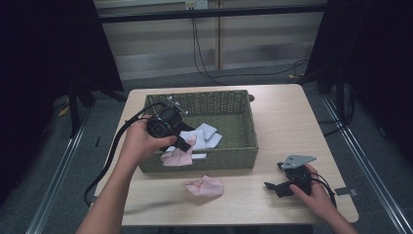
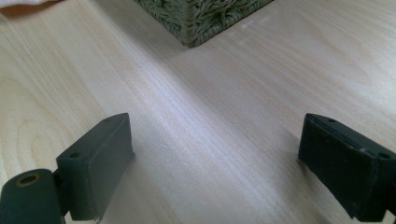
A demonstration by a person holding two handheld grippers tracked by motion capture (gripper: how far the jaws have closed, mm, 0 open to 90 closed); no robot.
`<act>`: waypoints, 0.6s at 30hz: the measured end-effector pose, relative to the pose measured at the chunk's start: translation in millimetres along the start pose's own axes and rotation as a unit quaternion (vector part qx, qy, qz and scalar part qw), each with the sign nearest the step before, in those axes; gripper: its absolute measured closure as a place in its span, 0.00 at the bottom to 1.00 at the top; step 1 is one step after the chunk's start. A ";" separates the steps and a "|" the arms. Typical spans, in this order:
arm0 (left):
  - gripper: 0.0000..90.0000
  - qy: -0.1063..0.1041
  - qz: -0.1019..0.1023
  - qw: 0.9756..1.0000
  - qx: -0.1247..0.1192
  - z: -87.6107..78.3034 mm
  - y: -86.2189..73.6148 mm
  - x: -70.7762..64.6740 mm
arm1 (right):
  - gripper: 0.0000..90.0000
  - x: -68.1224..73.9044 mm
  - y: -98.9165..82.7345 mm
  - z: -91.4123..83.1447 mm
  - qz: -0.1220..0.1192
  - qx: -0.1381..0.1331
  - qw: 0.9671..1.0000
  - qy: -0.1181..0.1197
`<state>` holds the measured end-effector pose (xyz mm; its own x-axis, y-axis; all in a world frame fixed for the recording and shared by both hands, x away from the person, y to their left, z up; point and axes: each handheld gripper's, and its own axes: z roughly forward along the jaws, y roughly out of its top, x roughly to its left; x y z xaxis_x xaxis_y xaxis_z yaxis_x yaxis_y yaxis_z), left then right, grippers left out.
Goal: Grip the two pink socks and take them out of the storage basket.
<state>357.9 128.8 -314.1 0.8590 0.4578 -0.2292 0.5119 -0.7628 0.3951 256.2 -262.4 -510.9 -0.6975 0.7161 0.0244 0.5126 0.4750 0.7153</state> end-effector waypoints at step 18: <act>0.83 -0.003 0.006 1.000 -0.004 7.0 -13.6 -5.6 | 0.10 -0.1 0.0 0.1 -0.001 -0.001 1.000 0.000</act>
<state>346.2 133.4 -324.4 0.8651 0.4462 -0.2294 0.5017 -0.7643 0.4053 256.4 -262.4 -511.0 -0.6986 0.7152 0.0233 0.5108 0.4756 0.7161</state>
